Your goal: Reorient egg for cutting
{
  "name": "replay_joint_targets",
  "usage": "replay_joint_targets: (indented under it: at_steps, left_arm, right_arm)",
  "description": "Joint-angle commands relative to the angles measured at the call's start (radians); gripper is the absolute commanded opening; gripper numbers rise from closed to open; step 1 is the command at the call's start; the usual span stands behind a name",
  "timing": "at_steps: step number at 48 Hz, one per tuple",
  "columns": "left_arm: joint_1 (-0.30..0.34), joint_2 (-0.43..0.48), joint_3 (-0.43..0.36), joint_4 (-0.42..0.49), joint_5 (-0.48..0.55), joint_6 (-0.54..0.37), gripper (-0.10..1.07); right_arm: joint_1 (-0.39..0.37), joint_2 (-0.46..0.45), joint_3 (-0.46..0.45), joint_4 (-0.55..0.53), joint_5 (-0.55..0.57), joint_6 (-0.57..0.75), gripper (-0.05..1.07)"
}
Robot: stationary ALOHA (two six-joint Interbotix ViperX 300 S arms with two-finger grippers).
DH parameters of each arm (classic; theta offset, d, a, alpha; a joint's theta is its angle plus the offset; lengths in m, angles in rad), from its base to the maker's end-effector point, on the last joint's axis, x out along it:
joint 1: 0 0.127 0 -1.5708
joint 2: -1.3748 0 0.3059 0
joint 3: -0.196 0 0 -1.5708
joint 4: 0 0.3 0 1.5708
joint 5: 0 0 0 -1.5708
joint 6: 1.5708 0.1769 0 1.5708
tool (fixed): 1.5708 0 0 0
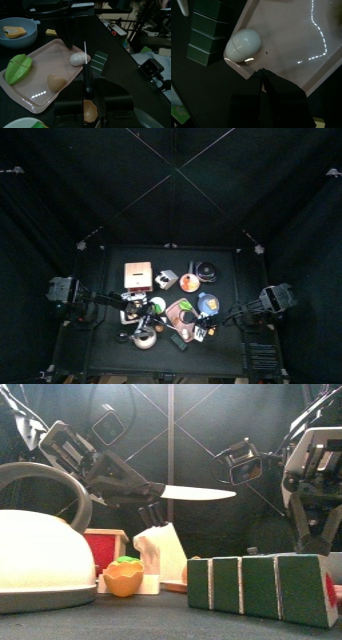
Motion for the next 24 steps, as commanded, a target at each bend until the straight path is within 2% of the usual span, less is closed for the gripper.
replay_joint_targets:
  at_steps: [1, 12, 19, 24]
  left_arm:
    - [-0.002, -0.012, -0.014, -0.002, -0.003, 0.002, 0.39]
    - [-0.002, -0.02, -0.015, -0.021, -0.003, -0.002, 0.39]
    - [-0.002, -0.031, -0.011, -0.109, -0.002, 0.0, 0.39]
    - [-0.008, -0.032, -0.012, -0.181, 0.0, 0.003, 0.38]
  right_arm:
    - [-0.003, -0.02, -0.031, -0.002, 0.02, -0.003, 0.49]
    - [-0.005, -0.044, -0.067, -0.055, 0.049, -0.006, 0.49]
    - [-0.008, -0.118, -0.055, -0.138, 0.035, 0.009, 0.49]
    - [-0.011, -0.184, -0.025, -0.173, -0.032, 0.009, 0.49]
